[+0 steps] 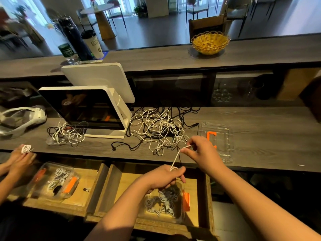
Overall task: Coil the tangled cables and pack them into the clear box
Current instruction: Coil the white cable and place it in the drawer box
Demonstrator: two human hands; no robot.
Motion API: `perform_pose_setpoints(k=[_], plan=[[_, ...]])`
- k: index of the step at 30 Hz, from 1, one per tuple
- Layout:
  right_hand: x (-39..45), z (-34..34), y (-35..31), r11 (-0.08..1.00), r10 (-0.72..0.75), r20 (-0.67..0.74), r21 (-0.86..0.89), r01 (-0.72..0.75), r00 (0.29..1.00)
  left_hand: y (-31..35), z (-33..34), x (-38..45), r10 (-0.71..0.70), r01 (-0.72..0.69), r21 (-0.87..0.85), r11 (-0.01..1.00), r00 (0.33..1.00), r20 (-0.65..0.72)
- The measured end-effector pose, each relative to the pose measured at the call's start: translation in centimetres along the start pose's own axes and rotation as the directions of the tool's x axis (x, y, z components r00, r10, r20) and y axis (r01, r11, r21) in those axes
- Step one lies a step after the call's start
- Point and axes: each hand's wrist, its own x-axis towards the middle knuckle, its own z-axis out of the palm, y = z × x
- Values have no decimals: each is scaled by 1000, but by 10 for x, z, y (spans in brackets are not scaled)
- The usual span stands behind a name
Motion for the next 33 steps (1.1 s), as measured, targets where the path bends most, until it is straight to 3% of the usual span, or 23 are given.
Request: perform_pose_setpoints(k=[7,13,15,21,28,33], plan=[[10,-4,24,995,82,26,-54,-80,996,-26,0,2,-37,37,4,999,998,53],[6,1,44,971,234,96,-81,-227,967,-31,1,3,54,-68,-187,980,995,-81],[2,4,46,965,257,121,-91,-247,959,-28,2,3,71,-110,-347,931,990,-123],[-7,25,45,950,310,180,-91,-298,934,-22,-8,7,77,-310,-608,731,923,-377],[-13,59,34,967,254,300,-87,-239,920,-19,-28,10,97,-430,-762,484,892,-442],[-13,79,17,978,209,313,-84,-192,926,-18,-51,21,76,-462,-823,331,882,-465]])
